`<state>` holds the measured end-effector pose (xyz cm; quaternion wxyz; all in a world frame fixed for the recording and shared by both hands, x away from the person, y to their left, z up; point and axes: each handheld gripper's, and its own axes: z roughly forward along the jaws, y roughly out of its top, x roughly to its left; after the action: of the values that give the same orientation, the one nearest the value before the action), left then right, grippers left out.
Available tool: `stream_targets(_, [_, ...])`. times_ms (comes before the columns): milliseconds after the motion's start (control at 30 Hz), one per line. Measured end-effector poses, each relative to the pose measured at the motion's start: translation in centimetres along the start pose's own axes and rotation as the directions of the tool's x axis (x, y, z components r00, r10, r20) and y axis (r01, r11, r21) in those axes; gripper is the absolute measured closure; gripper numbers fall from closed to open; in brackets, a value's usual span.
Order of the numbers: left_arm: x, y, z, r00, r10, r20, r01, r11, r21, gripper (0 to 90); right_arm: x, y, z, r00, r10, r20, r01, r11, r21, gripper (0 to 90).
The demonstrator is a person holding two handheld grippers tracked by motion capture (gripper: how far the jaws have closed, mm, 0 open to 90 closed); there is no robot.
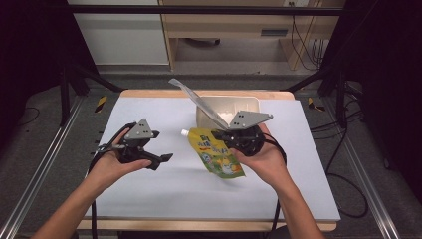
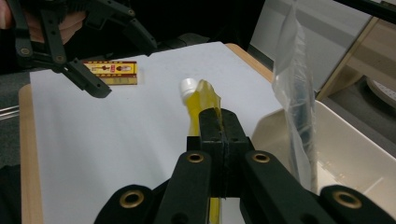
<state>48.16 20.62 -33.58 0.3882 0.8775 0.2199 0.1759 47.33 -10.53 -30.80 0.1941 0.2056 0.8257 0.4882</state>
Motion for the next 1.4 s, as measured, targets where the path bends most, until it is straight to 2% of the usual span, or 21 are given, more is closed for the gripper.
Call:
stream_targets(233, [0.2, 1.3, 0.5, 0.9987, 0.045, 0.022, -0.046, 0.9985, 0.029, 15.4, 0.5, 0.8, 0.6, 0.9989, -0.020, -0.042, 0.020, 0.9998, 0.002, 90.0])
stream_targets(333, [0.1, 1.8, 0.8, 0.9968, 0.058, 0.054, -0.060, 0.9976, 0.034, 16.0, 0.9, 1.1, 0.9, 0.9975, -0.037, -0.061, 0.037, 0.9993, 0.002, 90.0])
stream_targets(467, [0.0, 2.5, 1.2, 0.9932, 0.103, 0.055, -0.106, 0.9922, 0.066, 18.1, 1.6, 1.7, 1.5, 0.9940, -0.062, -0.090, 0.063, 0.9980, 0.007, 90.0])
stream_targets(567, [0.1, 2.8, 1.4, 0.9921, 0.107, 0.065, -0.112, 0.9906, 0.079, 19.3, 1.8, 1.8, 1.8, 0.9930, -0.068, -0.097, 0.069, 0.9976, 0.006, 90.0])
stream_targets(600, [0.2, 3.0, 1.6, 0.9895, 0.121, 0.078, -0.129, 0.9860, 0.105, 19.4, 1.9, 1.9, 1.9, 0.9921, -0.069, -0.105, 0.069, 0.9976, 0.002, 90.0])
stream_targets(733, [0.4, 3.1, 2.0, 0.9872, 0.133, 0.087, -0.143, 0.9821, 0.122, 21.9, 2.2, 2.1, 2.0, 0.9888, -0.078, -0.128, 0.078, 0.9969, -0.005, 90.0])
stream_targets(867, [0.6, 3.1, 2.4, 0.9821, 0.143, 0.123, -0.159, 0.9773, 0.140, 24.8, 2.3, 2.2, 2.0, 0.9873, -0.085, -0.134, 0.084, 0.9964, -0.008, 90.0])
stream_targets(900, [0.6, 3.0, 2.4, 0.9816, 0.144, 0.126, -0.161, 0.9767, 0.142, 28.9, 2.4, 2.2, 1.9, 0.9860, -0.086, -0.142, 0.085, 0.9963, -0.014, 90.0])
stream_targets(1000, [0.6, 3.1, 2.6, 0.9787, 0.146, 0.144, -0.168, 0.9742, 0.151, 32.5, 2.5, 2.3, 1.9, 0.9849, -0.090, -0.148, 0.089, 0.9960, -0.014, 90.0])
stream_targets(1100, [0.6, 3.1, 2.9, 0.9731, 0.157, 0.169, -0.185, 0.9683, 0.168, 39.2, 2.5, 2.2, 2.0, 0.9842, -0.091, -0.152, 0.090, 0.9958, -0.015, 90.0])
stream_targets(1167, [0.5, 3.2, 3.1, 0.9702, 0.162, 0.180, -0.195, 0.9641, 0.180, 47.0, 2.5, 2.2, 2.0, 0.9837, -0.091, -0.155, 0.090, 0.9958, -0.015, 90.0])
stream_targets(1333, [0.6, 3.4, 3.1, 0.9670, 0.163, 0.196, -0.200, 0.9611, 0.190, 64.2, 2.3, 2.0, 1.9, 0.9850, -0.084, -0.151, 0.083, 0.9964, -0.012, 90.0])
stream_targets(1400, [0.5, 3.6, 3.0, 0.9666, 0.165, 0.196, -0.201, 0.9625, 0.182, 67.7, 2.1, 1.8, 1.7, 0.9855, -0.081, -0.149, 0.080, 0.9967, -0.012, 90.0])
